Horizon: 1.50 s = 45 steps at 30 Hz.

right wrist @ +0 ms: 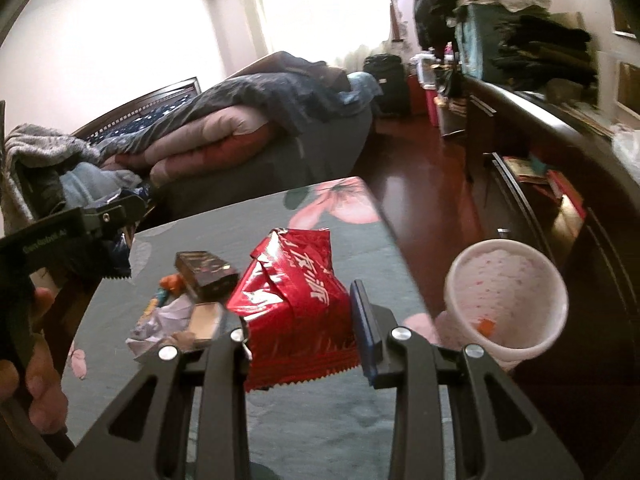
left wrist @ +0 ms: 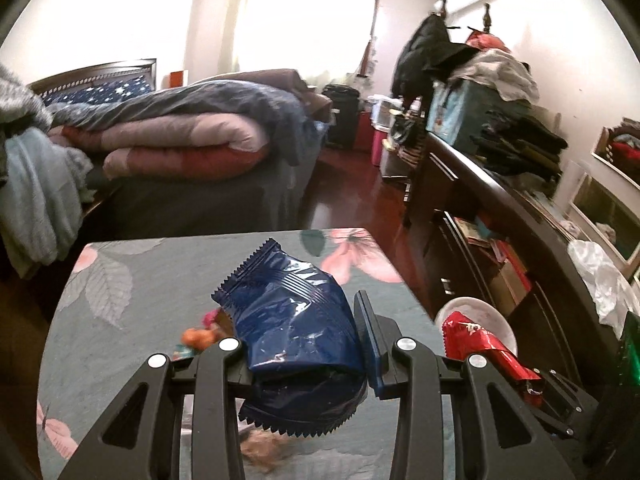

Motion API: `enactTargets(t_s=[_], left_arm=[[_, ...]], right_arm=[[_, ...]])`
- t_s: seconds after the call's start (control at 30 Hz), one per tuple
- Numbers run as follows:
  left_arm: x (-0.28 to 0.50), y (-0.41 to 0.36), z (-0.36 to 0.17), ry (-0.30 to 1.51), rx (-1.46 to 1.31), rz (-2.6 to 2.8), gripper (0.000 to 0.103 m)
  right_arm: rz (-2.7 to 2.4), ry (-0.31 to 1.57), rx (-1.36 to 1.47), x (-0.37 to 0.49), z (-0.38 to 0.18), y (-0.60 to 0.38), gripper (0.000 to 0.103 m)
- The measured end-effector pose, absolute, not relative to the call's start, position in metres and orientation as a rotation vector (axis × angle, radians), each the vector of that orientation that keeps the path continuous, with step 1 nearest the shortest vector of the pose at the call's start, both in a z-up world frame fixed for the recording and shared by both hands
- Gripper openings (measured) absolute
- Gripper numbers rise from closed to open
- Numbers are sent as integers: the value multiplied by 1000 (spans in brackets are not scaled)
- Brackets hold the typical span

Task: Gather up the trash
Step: 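Carry the blue bag and red wrapper to the wastebasket and release both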

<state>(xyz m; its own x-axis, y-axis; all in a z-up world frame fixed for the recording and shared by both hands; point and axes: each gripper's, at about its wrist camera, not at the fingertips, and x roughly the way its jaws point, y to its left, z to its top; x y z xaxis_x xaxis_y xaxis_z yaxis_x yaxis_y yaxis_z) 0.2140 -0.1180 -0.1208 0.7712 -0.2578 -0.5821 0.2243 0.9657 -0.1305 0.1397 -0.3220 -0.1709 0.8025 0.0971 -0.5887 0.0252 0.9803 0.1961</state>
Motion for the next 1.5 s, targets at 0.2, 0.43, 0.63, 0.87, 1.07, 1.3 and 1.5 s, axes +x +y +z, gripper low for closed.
enactTargets(t_s=[0.2, 0.43, 0.63, 0.87, 1.07, 1.3, 1.5], left_arm=[[215, -163, -118, 635, -10, -340, 38], [221, -221, -125, 645, 42, -433, 38], [235, -269, -137, 667, 78, -513, 38], [253, -320, -156, 701, 124, -585, 38], [267, -352, -172, 730, 157, -626, 38], [286, -391, -193, 770, 185, -677, 38], [302, -413, -216, 827, 196, -691, 38]], right_arm=[[-32, 619, 229, 129, -171, -361, 32], [-132, 608, 258, 124, -178, -412, 32], [-213, 605, 284, 121, -189, -453, 32], [-307, 616, 319, 120, -205, -497, 32], [-367, 654, 349, 133, -228, -530, 32], [-392, 696, 373, 155, -254, -555, 32], [-406, 720, 375, 173, -269, -567, 33]])
